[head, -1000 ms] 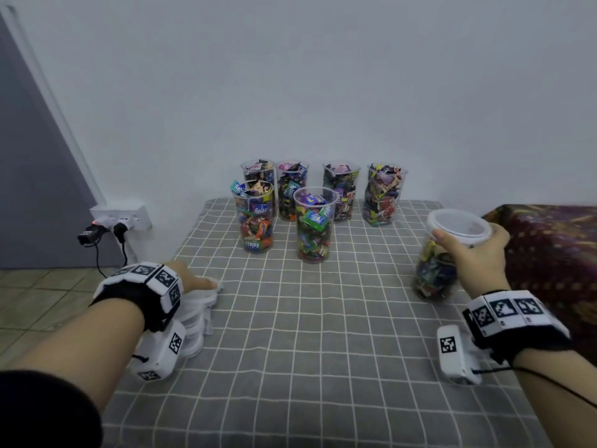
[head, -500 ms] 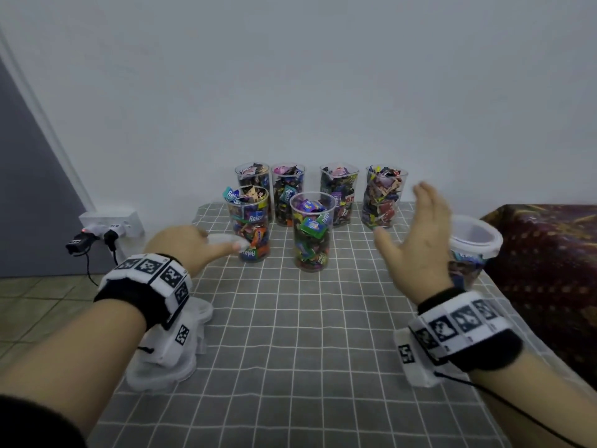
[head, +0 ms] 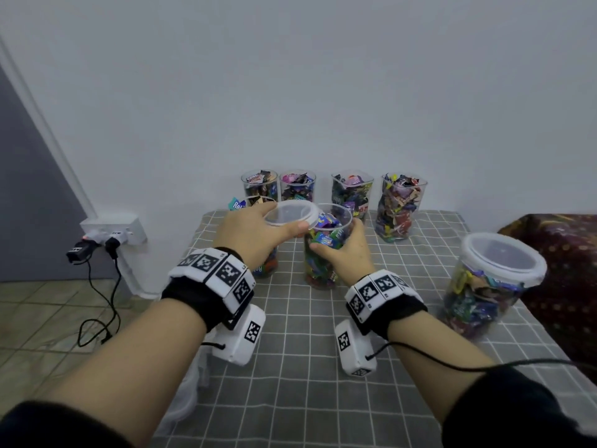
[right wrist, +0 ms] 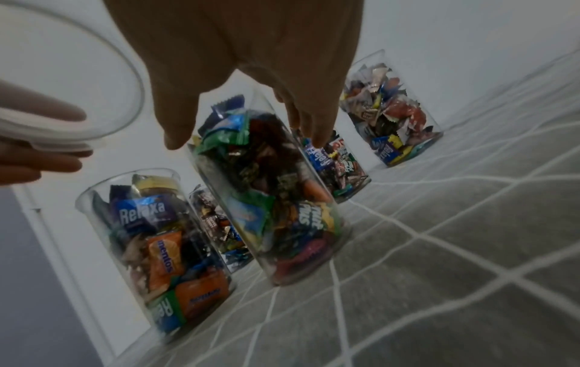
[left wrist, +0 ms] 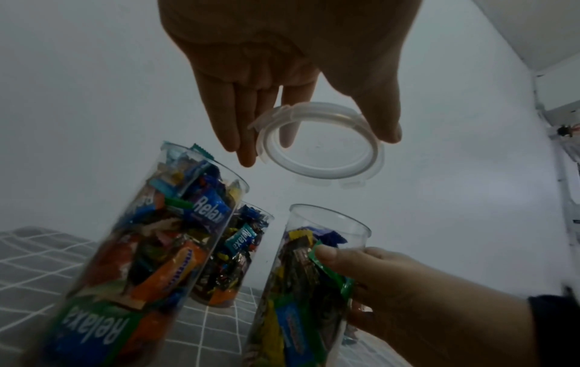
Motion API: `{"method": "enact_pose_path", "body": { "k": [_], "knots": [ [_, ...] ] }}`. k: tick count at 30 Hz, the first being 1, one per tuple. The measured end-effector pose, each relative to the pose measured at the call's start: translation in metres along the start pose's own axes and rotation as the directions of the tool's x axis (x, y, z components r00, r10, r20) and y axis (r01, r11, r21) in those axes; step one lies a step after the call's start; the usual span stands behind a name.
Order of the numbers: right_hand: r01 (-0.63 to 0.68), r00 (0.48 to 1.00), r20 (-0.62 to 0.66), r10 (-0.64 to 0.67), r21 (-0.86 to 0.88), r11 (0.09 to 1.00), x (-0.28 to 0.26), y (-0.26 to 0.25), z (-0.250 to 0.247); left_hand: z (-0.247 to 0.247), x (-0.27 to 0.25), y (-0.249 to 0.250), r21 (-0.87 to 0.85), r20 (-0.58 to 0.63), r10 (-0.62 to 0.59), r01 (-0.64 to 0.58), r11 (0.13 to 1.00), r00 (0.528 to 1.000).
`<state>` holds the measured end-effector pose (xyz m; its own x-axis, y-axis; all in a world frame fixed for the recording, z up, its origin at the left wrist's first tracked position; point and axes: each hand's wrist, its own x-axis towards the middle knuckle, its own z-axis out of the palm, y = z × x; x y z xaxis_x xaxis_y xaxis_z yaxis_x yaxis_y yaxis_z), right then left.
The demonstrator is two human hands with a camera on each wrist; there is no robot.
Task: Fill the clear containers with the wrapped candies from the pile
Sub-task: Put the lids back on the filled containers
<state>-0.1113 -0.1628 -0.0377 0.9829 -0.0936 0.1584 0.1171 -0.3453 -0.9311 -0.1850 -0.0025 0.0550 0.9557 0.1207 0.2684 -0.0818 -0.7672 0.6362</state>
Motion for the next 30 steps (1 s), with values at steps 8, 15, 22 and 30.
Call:
{"method": "enact_pose_path", "body": {
  "k": [8, 15, 22, 30],
  "knots": [
    [0.021, 1.0, -0.013, -0.022, -0.065, 0.998, -0.007, -0.003, 0.003, 0.017, 0.012, 0.01, 0.002, 0.058, 0.011, -0.011, 1.0, 0.998],
    [0.071, 0.994, 0.097, -0.059, -0.12, 0.99, -0.032, -0.008, -0.012, 0.035, 0.011, 0.015, 0.025, 0.094, 0.035, -0.037, 0.999, 0.995],
    [0.1, 0.978, 0.197, -0.073, -0.129, 0.987, -0.063, -0.011, -0.024, 0.031, -0.016, 0.022, 0.062, 0.156, 0.078, -0.089, 0.994, 0.985],
    [0.103, 0.972, 0.218, -0.089, -0.056, 0.993, -0.092, -0.007, -0.032, 0.023, -0.046, 0.024, 0.086, 0.192, 0.139, -0.158, 0.984, 0.972]
  ]
}}
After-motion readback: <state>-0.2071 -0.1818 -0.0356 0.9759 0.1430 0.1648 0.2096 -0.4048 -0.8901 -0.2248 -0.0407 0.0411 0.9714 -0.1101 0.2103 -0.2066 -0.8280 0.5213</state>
